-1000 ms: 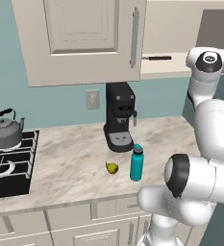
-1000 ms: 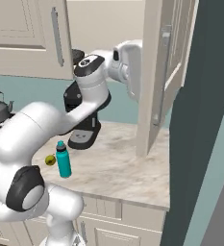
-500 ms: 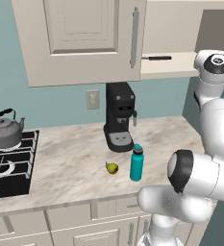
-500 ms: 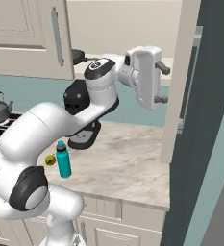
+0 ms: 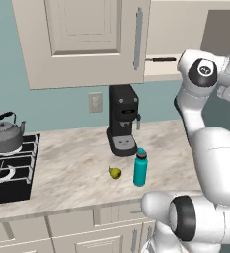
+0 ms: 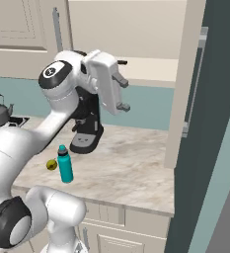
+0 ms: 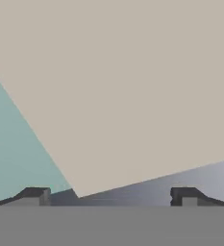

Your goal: Pick the pan from the cabinet and place it on the stove. Then turn on the stove burner for the pan.

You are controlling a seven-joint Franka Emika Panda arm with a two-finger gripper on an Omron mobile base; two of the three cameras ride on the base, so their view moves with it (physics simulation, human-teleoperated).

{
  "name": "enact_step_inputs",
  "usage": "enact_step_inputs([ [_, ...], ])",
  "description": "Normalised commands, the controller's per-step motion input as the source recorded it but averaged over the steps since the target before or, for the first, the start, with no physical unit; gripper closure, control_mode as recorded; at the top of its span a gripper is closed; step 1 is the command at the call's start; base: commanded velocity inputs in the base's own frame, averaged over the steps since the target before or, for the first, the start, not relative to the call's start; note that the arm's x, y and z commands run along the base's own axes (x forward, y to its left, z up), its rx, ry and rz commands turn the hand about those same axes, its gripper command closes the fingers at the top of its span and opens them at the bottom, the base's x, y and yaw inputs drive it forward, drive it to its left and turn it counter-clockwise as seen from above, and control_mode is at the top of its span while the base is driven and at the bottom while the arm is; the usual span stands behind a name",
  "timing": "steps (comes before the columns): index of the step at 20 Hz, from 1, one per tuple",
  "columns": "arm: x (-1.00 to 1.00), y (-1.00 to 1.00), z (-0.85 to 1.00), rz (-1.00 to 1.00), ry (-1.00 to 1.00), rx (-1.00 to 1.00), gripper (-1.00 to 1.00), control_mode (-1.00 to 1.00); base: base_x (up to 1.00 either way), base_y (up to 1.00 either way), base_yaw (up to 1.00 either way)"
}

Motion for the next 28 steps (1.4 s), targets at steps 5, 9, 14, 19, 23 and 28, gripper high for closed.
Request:
enact_step_inputs([
  [5,-0.06,1.0,0.08,0.08,-0.19,0.04,-1.0,-1.0,0.0,0.0,0.0],
  [9,0.0,0.98,0.19,0.12,-0.2,0.06,-1.0,-1.0,0.0,0.0,0.0],
  [14,0.01,0.8,0.28,0.17,-0.26,0.06,-1.0,-1.0,0.0,0.0,0.0],
  [19,0.04,0.74,0.24,0.24,-0.32,0.03,-1.0,-1.0,0.0,0.0,0.0],
  [23,0.12,0.61,0.1,0.29,-0.35,0.02,-1.0,-1.0,0.0,0.0,0.0],
  [28,0.33,0.25,0.0,0.33,-0.35,0.03,-1.0,-1.0,0.0,0.0,0.0],
])
